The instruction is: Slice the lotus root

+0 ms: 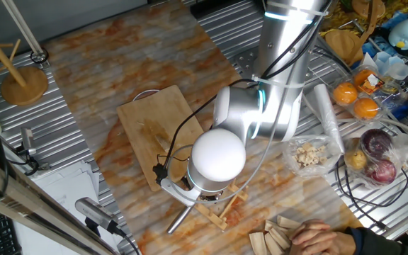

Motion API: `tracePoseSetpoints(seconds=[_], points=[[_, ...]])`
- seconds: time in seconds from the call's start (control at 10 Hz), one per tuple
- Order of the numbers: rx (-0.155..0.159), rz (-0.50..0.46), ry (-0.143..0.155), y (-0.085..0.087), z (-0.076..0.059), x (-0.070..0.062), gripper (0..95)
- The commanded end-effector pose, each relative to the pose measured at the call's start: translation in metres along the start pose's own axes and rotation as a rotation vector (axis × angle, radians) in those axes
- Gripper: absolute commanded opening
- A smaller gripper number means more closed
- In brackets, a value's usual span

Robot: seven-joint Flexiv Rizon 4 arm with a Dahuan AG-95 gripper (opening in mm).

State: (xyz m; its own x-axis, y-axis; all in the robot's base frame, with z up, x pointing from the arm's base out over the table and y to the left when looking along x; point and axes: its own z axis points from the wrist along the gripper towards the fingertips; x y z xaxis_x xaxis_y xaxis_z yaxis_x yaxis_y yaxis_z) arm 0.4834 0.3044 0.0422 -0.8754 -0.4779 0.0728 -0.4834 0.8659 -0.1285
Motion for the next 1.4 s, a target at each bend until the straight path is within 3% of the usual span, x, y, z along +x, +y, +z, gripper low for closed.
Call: tracePoseSetpoints(seconds=[0.1, 1.3, 1.4], points=[[0.003, -0.001, -0.004, 0.0002, -0.0002, 0.0013, 19.0], [0.009, -0.008, -0.004, 0.0018, 0.0013, 0.005, 19.0], [0.009, -0.007, -0.004, 0.0018, 0.0014, 0.005, 0.0]])
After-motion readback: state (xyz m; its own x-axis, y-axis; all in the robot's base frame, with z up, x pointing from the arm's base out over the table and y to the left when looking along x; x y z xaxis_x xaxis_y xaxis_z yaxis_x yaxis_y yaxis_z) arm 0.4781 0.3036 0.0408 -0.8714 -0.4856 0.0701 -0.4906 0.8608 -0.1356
